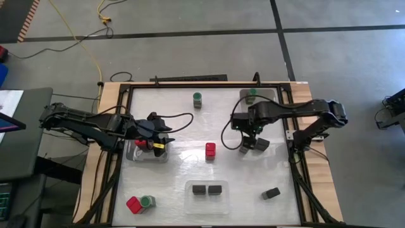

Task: Sort spices by type
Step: Put the bottom right green seasoning bottle into the grey bin

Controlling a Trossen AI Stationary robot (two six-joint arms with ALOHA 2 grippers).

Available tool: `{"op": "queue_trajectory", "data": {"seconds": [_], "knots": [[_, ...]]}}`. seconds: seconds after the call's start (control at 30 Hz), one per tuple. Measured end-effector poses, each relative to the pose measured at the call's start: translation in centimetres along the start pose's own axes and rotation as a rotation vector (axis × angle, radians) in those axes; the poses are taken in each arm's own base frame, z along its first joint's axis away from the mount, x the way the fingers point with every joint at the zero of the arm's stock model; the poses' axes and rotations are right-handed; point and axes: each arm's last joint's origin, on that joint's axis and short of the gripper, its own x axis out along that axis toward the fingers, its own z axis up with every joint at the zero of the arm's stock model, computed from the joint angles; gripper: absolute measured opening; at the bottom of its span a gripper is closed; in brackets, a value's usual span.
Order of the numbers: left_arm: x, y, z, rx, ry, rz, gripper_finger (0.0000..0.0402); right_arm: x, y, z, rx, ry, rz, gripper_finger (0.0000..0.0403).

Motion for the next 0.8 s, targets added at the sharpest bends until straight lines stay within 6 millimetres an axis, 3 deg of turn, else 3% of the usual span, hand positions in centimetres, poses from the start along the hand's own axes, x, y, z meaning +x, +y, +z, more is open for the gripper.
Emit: {"op": "queue_trajectory", "data": {"seconds": [0.1, 0.37, 0.6, 0.8], "knots": [[0.0, 0.0, 0.0, 0.002, 0.002, 0.001, 0.0215, 0.3, 0.3, -0.2, 0.047, 0.008, -0.003, 0.0352], [0.0, 0.1, -0.2, 0.034, 0.021, 0.008, 0.0215, 0.0, 1.9, -0.1, -0.020, -0.070, 0.034, 0.0352], [0.0, 0.1, -0.3, 0.039, 0.034, 0.012, 0.0215, 0.1, 2.1, 0.1, -0.012, -0.085, 0.081, 0.0352], [0.0, 0.1, -0.3, 0.039, 0.034, 0.012, 0.0215, 2.2, 2.1, -0.6, -0.006, -0.023, 0.085, 0.0352]]}}
